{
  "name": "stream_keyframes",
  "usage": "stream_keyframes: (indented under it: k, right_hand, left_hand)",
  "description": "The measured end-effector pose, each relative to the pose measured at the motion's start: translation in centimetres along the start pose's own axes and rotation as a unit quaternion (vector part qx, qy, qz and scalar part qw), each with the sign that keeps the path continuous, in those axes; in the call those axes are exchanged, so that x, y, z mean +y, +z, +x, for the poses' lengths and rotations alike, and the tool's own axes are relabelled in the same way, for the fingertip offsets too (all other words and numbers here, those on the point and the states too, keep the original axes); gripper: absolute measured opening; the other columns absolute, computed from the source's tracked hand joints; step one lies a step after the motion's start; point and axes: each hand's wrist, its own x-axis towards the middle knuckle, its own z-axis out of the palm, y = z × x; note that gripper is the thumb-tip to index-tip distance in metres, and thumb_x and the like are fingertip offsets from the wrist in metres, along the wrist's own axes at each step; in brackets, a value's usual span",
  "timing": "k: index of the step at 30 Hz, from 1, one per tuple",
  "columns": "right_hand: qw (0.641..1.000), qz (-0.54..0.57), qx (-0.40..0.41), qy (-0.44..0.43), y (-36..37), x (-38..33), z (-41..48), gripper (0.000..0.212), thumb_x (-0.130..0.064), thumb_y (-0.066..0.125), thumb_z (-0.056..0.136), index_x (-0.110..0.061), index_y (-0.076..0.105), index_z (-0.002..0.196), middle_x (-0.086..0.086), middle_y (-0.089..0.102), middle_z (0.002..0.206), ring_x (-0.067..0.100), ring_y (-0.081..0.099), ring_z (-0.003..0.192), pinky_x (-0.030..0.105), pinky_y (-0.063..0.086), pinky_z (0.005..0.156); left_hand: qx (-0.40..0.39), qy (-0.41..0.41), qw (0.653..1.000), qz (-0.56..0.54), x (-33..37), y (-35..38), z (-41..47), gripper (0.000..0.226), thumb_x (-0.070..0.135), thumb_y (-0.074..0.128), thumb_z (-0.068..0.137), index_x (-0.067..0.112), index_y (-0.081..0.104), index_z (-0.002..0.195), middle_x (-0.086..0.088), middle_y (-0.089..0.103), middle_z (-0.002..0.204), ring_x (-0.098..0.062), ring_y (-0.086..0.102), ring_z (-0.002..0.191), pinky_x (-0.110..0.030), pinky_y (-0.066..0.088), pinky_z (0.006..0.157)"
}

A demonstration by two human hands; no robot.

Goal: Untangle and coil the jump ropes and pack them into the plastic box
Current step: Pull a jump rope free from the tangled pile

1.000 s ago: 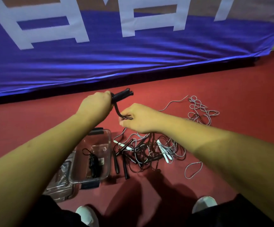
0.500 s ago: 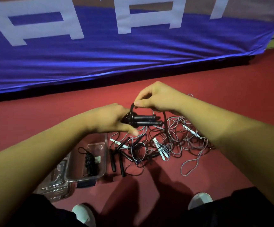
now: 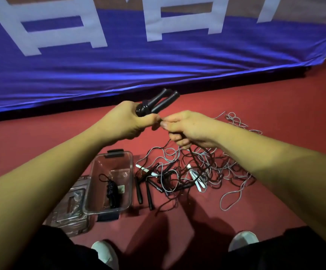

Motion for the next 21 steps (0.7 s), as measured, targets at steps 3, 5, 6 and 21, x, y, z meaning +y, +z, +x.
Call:
stream_keyframes:
  k: [3,5,6,21]
  right_hand:
    - [0.998,-0.063,0.004,0.002,0.5,0.6,-0.1,0.024,-0.023,0.042,0.103,-0.019,0.065,0.107,-0.004,0.033,0.053,0.013,0.032,0.043,0.024,0.028,0.044]
    - [0.994,-0.113,0.008,0.006,0.3,0.3,-0.4,0.025,-0.024,0.043,0.103,-0.013,0.065,0.110,-0.004,0.035,0.052,0.015,0.038,0.042,0.025,0.035,0.045]
    - [0.991,-0.134,0.008,0.008,0.1,0.0,-0.7,0.026,-0.023,0.044,0.103,-0.010,0.065,0.109,-0.003,0.035,0.052,0.016,0.040,0.042,0.025,0.038,0.046]
    - [0.903,-0.411,0.073,-0.107,0.0,-3.1,-1.9,0.014,-0.022,0.065,0.089,-0.015,0.076,0.085,0.004,0.066,0.067,0.012,0.050,0.055,0.026,0.039,0.055]
  left_hand:
    - [0.027,-0.012,1.000,-0.004,-1.1,0.0,0.7,0.017,0.013,0.064,0.090,0.016,0.050,0.099,0.003,0.043,0.048,-0.017,0.033,0.041,-0.022,0.028,0.040]
    - [0.022,0.009,0.998,0.051,-1.6,-0.2,1.2,0.025,0.011,0.063,0.090,0.020,0.050,0.109,0.004,0.046,0.051,-0.018,0.038,0.040,-0.023,0.033,0.038]
    - [0.032,0.027,0.993,0.109,-1.7,-0.4,1.3,0.026,0.012,0.063,0.089,0.021,0.052,0.110,0.005,0.049,0.055,-0.015,0.042,0.040,-0.022,0.036,0.039]
    - [-0.043,0.004,0.879,0.475,-4.0,2.1,1.6,0.031,0.035,0.066,0.082,0.019,0.054,0.106,-0.008,0.067,0.096,-0.033,0.063,0.094,-0.032,0.044,0.067]
